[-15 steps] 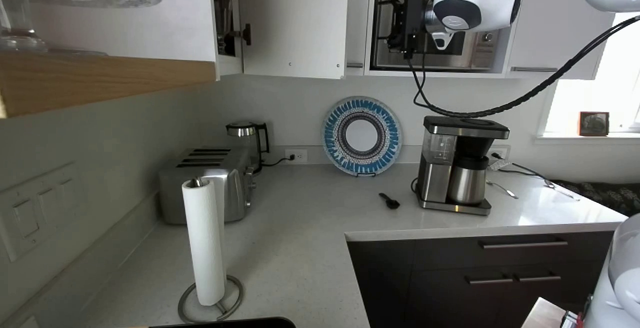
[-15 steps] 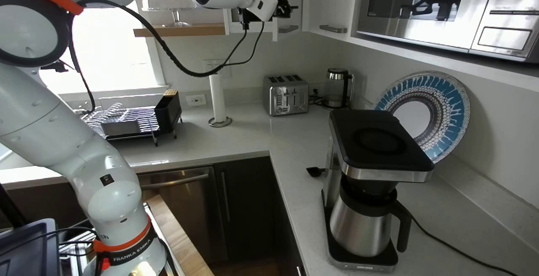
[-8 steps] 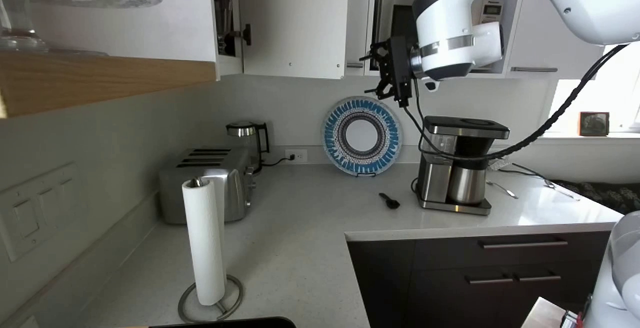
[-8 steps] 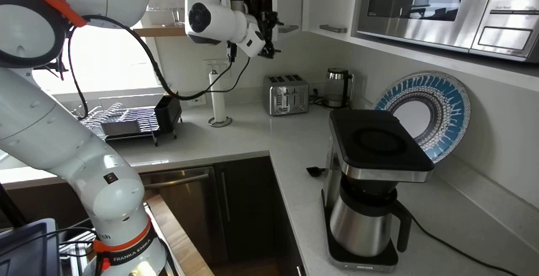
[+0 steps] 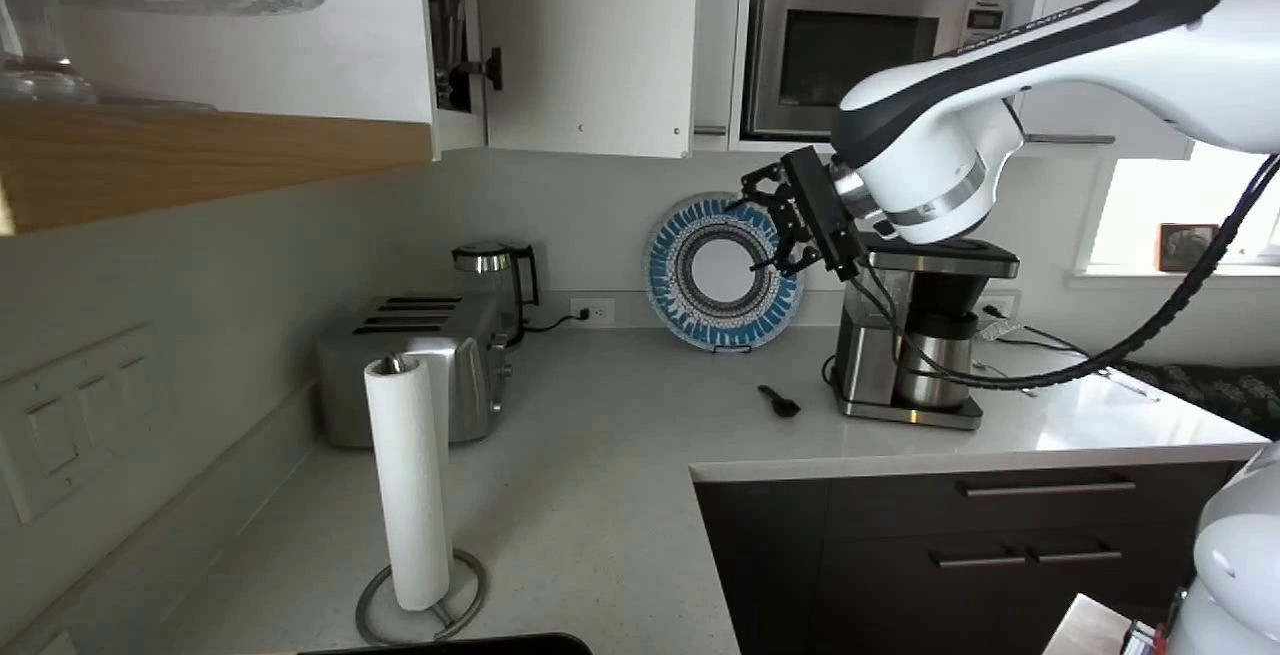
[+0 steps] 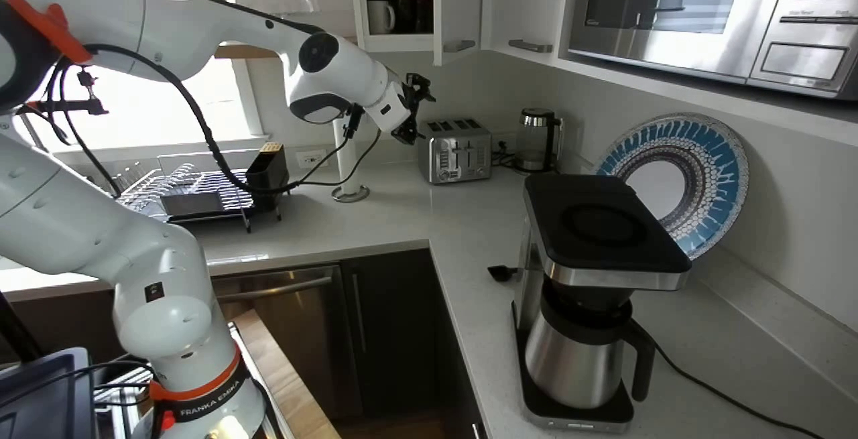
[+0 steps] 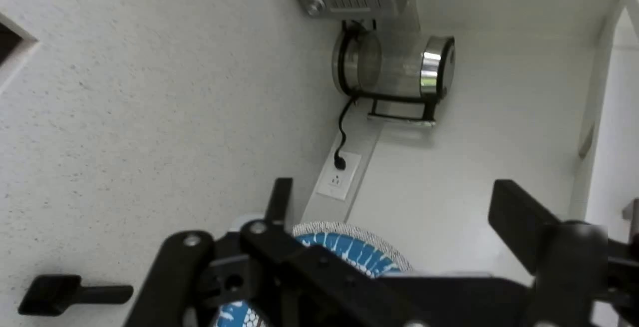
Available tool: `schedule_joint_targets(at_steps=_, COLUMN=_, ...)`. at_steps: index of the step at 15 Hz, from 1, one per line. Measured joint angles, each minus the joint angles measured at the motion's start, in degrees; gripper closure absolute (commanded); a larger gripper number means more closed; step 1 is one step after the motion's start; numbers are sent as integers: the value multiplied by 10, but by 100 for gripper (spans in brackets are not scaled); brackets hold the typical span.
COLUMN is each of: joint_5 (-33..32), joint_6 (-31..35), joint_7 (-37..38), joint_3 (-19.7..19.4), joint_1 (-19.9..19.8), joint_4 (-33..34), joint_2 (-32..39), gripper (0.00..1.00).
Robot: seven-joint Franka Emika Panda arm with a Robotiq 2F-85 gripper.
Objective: Open the upper cabinet door on the left
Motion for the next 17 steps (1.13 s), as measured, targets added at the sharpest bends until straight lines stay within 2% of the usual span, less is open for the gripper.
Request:
schedule_joint_targets(at_steps=3, joint_5=-119, joint_6=-142, joint_7=52, joint_3=-38, joint_1=17, joint_4=20, joint_2=-56, gripper=0)
schedule_joint_targets(at_steps=7, joint_5=-218, joint_6=-342, joint_7=97, joint_3=-115, joint_1=86, joint_4=99, joint_2=-113, gripper=0)
schedule_joint_targets(at_steps=9, joint_5=-259, joint_6=-441, joint_7=109, joint_3=-143, joint_1=120, joint_4=149, joint_2=-128, gripper=0)
schedule_joint_targets(at_steps=12, joint_5=-276, joint_6=-577, joint_7=91, joint_3=-149, joint_1=128, joint_4=227, joint_2=-134, gripper=0)
schedule_joint_targets(at_steps=14, joint_5=-276, joint_6=-620, joint_7=62, joint_3=-146, joint_1=128, joint_4=264, joint_2=-130, gripper=0)
schedule_joint_targets(at_steps=17, joint_5=-277, joint_6=-628, joint_7=49, joint_3=-144, joint_1=128, joint_4=275, joint_2=-123, gripper=0)
